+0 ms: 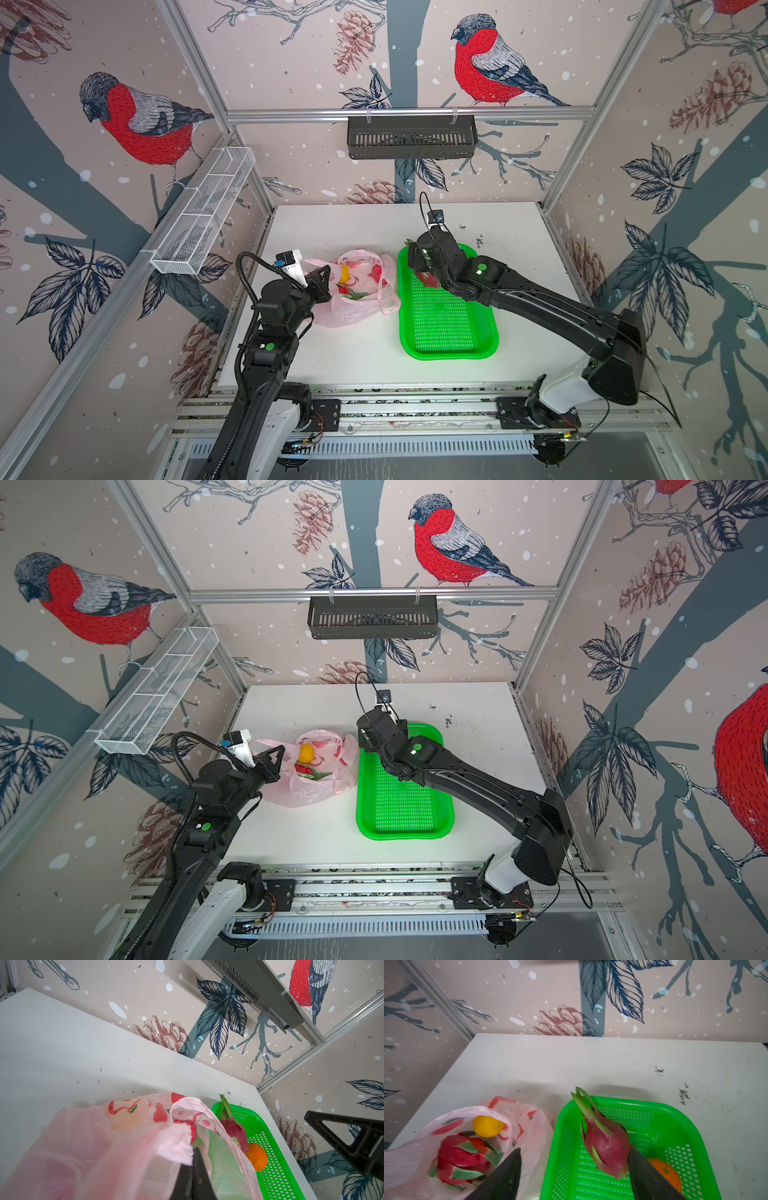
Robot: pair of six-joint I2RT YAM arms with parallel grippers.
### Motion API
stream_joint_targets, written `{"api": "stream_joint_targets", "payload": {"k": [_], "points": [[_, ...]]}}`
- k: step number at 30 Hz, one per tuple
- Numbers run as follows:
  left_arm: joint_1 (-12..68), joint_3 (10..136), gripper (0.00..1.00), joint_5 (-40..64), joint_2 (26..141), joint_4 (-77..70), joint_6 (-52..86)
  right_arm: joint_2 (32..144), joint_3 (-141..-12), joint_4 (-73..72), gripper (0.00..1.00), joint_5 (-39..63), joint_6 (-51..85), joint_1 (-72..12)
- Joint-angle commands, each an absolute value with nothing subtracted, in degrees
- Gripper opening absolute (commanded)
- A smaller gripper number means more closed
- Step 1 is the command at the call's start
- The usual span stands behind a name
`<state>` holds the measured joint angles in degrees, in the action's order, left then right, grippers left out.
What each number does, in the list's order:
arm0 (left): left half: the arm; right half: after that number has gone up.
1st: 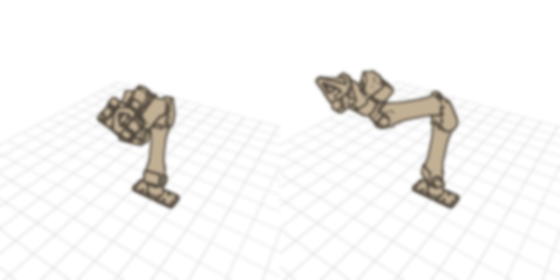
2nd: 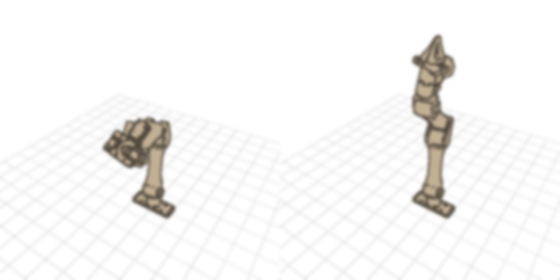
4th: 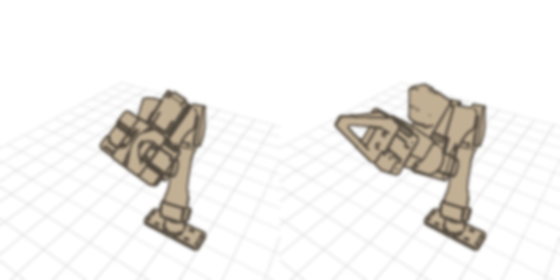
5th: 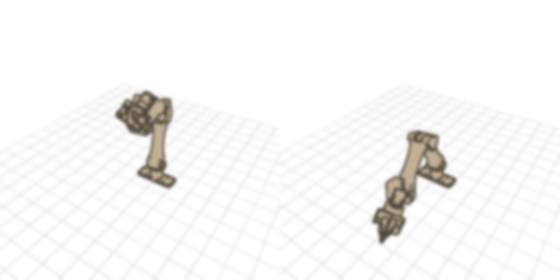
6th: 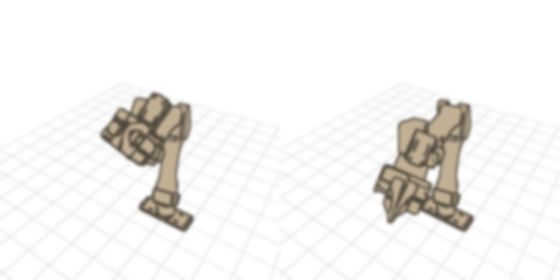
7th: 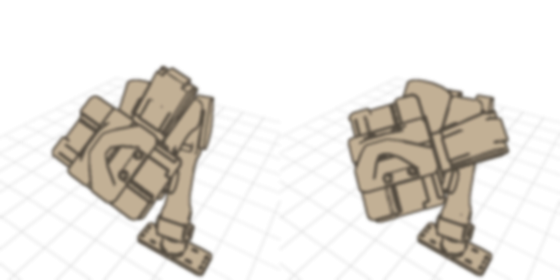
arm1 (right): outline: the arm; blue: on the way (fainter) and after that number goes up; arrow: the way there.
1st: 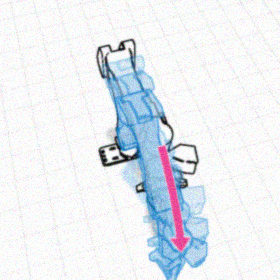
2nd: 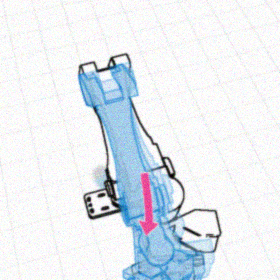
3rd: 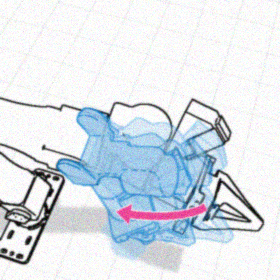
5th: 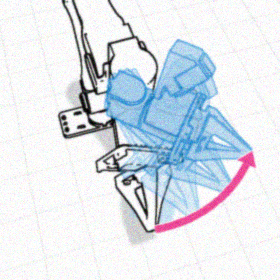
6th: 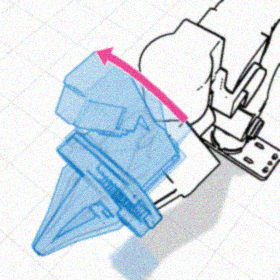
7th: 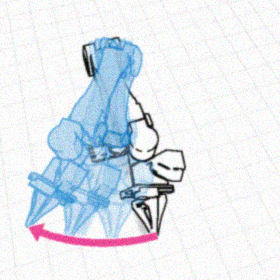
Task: Untie the knot of the plastic bag and take out the fruit
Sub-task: Pick up the fruit from the plastic bag.
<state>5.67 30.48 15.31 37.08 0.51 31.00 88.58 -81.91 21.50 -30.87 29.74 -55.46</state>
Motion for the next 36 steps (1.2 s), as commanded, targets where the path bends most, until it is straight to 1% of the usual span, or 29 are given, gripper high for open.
{"api": "stream_joint_targets", "payload": {"k": [1, 5, 13, 15, 20, 24, 28, 36], "points": [[5.5, 30.8, 0.00, 15.6, 36.8, -0.4, 30.7, 91.6, -85.7, 19.6, 0.78, -29.5, 26.6, -57.7], [5.5, 30.8, 0.00, 15.7, 36.7, -0.4, 30.6, 96.7, -90.7, 19.8, 0.75, -27.7, 25.5, -61.0], [5.4, 30.5, 0.00, 15.7, 36.4, -0.1, 30.4, 105.6, -98.4, 20.3, 0.69, -23.1, 25.6, -64.9], [5.5, 30.4, 0.00, 15.6, 36.3, 0.0, 30.3, 107.5, -99.9, 21.1, 0.67, -22.3, 26.1, -65.2], [5.5, 30.2, 0.00, 14.9, 35.8, 1.1, 29.8, 111.0, -101.3, 22.5, 0.57, -20.5, 27.9, -65.3], [5.5, 29.8, 0.00, 14.5, 35.3, 1.7, 29.6, 113.0, -101.5, 24.1, 0.52, -19.4, 29.7, -64.9], [5.5, 29.3, 0.00, 14.2, 34.7, 1.8, 29.6, 115.4, -102.6, 25.8, 0.49, -17.4, 30.7, -64.7], [5.5, 27.9, 0.00, 14.8, 33.9, 1.3, 30.3, 122.2, -109.6, 30.7, 0.46, -14.1, 31.5, -64.5]]}}
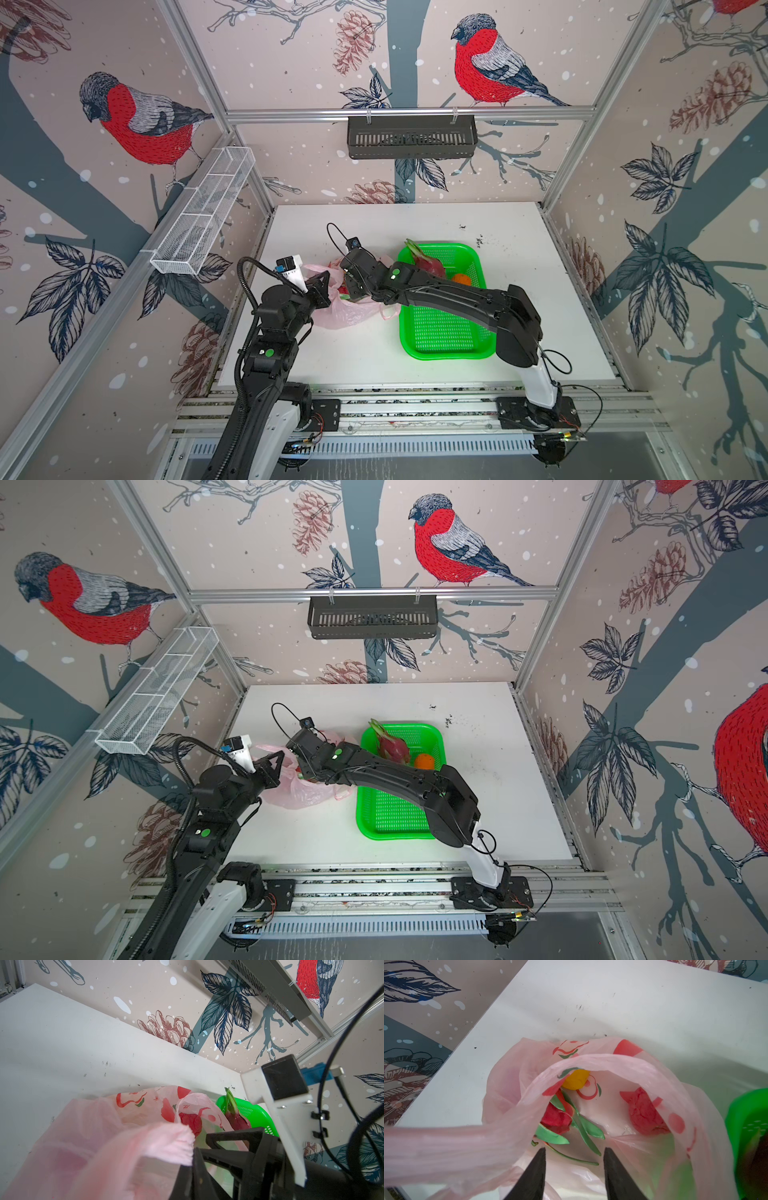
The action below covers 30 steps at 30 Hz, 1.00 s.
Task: Untie the knot of the plastic bag and take out the fruit
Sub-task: Pick up the fruit from the plastic bag.
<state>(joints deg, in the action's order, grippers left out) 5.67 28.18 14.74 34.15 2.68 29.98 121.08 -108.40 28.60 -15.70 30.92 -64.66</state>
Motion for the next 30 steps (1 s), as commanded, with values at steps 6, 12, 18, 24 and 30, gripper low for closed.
{"api": "stream_joint_targets", "payload": {"k": [6, 12, 18, 24, 30], "points": [[5.4, 27.5, 0.00, 14.9, 32.7, 1.3, 31.1, 124.9, -110.7, 30.8, 0.46, -13.8, 32.0, -62.4], [5.5, 26.6, 0.00, 15.3, 32.0, 1.3, 32.2, 127.4, -112.0, 32.3, 0.47, -16.0, 31.6, -59.8], [5.4, 26.3, 0.00, 15.2, 31.7, 2.1, 32.1, 129.0, -111.9, 32.3, 0.49, -18.7, 30.8, -58.5], [5.5, 26.2, 0.00, 15.6, 32.1, 2.3, 31.9, 130.5, -114.0, 33.8, 0.54, -21.5, 30.6, -58.3], [5.5, 26.1, 0.01, 16.0, 32.3, 2.1, 31.9, 131.6, -115.1, 34.7, 0.62, -23.0, 30.8, -58.2]]}}
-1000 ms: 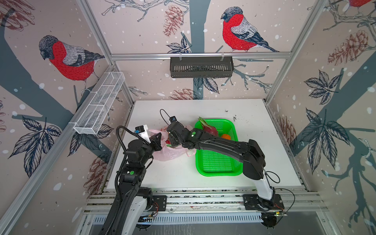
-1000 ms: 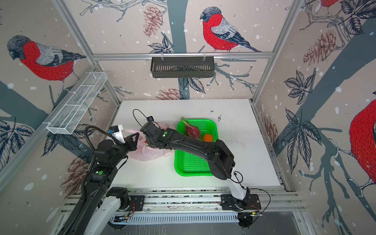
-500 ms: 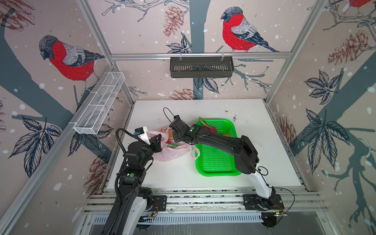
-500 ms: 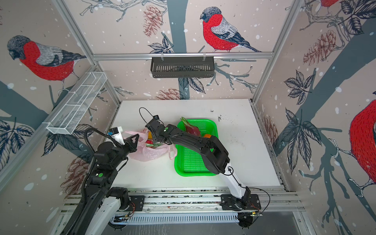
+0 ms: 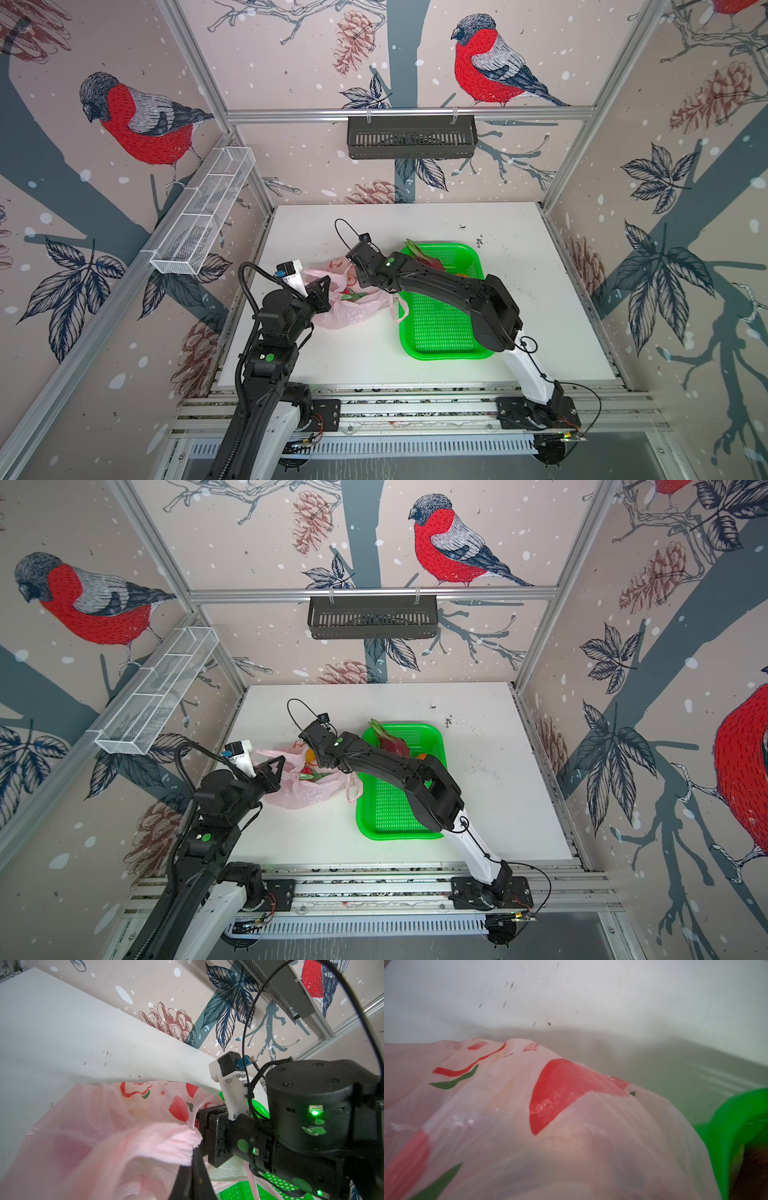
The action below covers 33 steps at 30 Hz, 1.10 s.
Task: Untie the knot of the plastic bag and take out the fruit
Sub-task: Pick up the fruit from the plastic bag.
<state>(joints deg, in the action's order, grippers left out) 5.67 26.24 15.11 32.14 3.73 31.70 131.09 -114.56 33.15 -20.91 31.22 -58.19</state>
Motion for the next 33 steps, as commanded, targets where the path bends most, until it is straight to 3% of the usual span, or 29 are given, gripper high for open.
{"api": "stream_joint_targets", "payload": {"k": [1, 16, 33], "points": [[5.5, 26.1, 0.02, 16.0, 32.3, 2.1, 31.9, 131.8, -115.2, 34.7, 0.63, -23.3, 31.0, -58.2], [5.4, 26.6, 0.22, 16.1, 32.2, 2.6, 31.7, 134.2, -116.3, 34.2, 0.77, -25.0, 32.9, -57.7], [5.4, 26.9, 0.20, 16.3, 32.7, 2.7, 31.6, 136.4, -117.8, 33.7, 0.83, -26.3, 34.3, -56.9]]}}
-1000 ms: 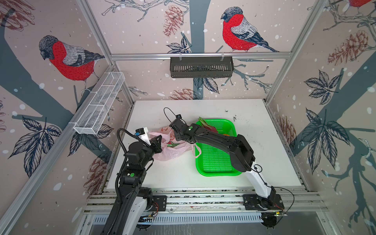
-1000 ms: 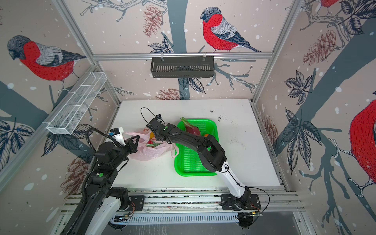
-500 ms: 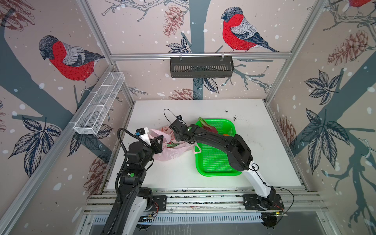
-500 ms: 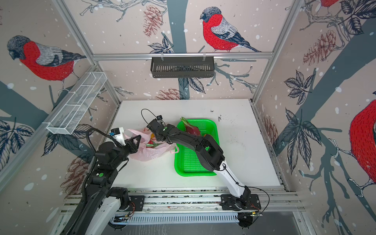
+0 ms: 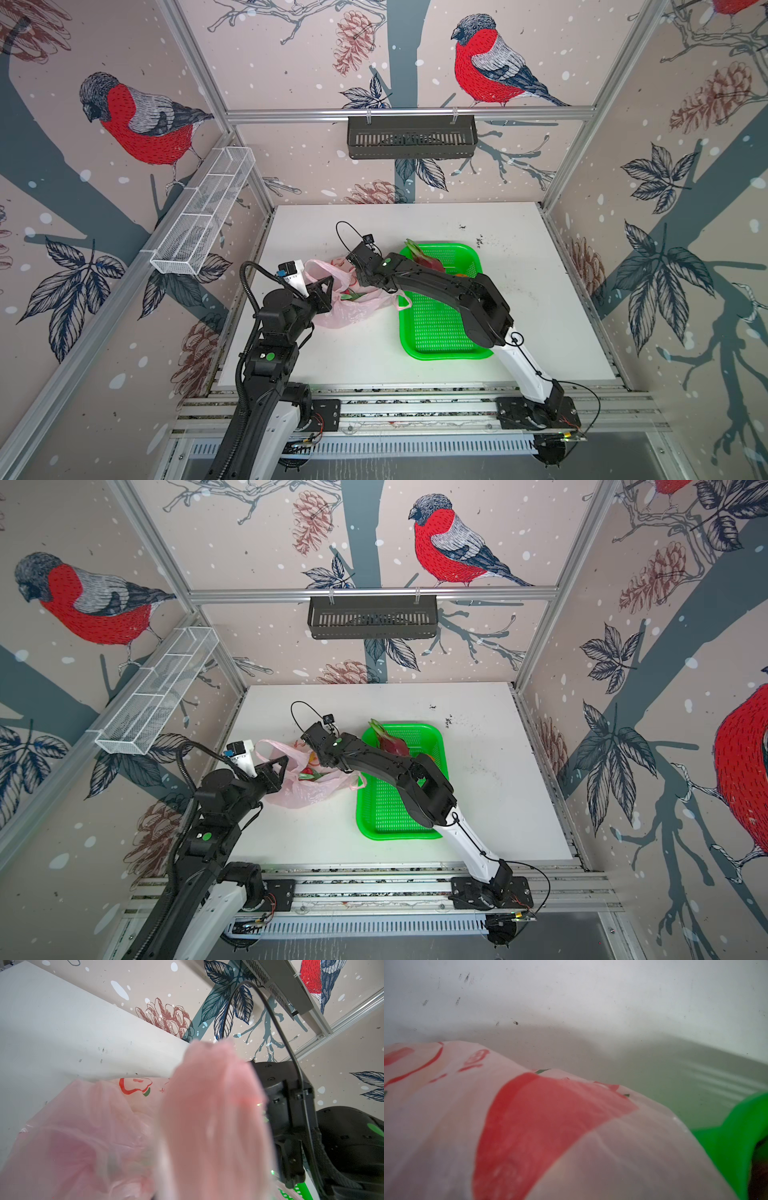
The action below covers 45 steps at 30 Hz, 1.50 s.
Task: Untie the knot of the plastic bag and take out the fruit
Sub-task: Pick up the fruit from the plastic bag.
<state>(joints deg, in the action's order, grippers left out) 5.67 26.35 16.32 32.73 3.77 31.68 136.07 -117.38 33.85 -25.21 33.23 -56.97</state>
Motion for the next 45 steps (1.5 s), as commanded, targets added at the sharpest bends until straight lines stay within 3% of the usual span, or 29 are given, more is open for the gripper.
{"api": "stream_joint_targets", "payload": {"k": [1, 20, 34, 45], "points": [[5.5, 26.9, 0.20, 16.3, 32.7, 2.7, 31.5, 136.6, -117.8, 33.6, 0.83, -26.2, 34.4, -56.9], [5.5, 27.3, 0.16, 16.8, 33.6, 2.5, 31.1, 139.2, -118.7, 31.8, 0.80, -24.2, 35.2, -56.1], [5.5, 27.4, 0.14, 16.8, 34.1, 2.1, 31.1, 138.4, -118.2, 31.1, 0.55, -22.3, 35.0, -55.9], [5.5, 27.3, 0.14, 16.8, 33.8, 1.9, 31.3, 134.9, -115.3, 29.5, 0.45, -20.8, 34.6, -56.5]]}}
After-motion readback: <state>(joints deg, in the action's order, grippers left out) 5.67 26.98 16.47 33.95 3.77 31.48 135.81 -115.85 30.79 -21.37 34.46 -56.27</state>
